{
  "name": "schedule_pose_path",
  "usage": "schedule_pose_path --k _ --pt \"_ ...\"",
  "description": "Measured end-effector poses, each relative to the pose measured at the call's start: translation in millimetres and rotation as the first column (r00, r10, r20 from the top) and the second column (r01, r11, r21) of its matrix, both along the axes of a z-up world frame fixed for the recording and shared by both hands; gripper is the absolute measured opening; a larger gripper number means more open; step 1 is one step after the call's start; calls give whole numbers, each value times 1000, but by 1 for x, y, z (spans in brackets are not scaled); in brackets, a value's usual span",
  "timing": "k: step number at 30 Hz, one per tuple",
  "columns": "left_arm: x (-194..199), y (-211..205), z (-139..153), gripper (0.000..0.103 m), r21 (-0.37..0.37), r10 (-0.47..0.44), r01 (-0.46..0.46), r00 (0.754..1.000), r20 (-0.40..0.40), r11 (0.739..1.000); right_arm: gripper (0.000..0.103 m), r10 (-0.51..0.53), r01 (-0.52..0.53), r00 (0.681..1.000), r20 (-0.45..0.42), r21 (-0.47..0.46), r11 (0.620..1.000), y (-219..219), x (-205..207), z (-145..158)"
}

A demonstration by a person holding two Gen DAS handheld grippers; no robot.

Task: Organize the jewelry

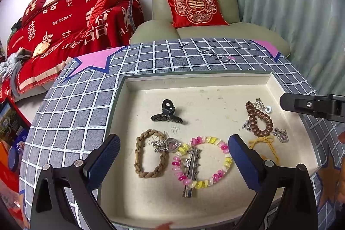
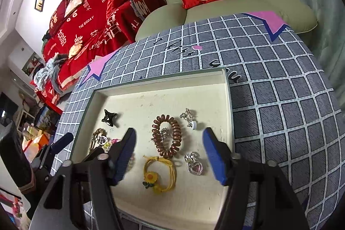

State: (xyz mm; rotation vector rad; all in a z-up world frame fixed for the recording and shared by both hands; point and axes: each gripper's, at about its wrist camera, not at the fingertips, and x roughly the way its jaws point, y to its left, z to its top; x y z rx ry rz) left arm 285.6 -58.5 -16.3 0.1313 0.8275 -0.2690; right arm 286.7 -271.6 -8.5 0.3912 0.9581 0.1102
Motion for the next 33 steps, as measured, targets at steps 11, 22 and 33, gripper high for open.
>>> schedule_pose_path --k 11,22,33 --pt "-29 12 6 103 20 33 -33 999 0 999 85 38 -38 999 -21 -15 999 12 -18 4" --pt "-61 24 12 103 40 46 -46 999 13 998 103 59 -60 998 -11 -146 988 35 -43 14" --pt "-91 45 12 103 7 73 -73 997 -20 997 103 62 -72 996 -59 -206 976 48 -73 16"
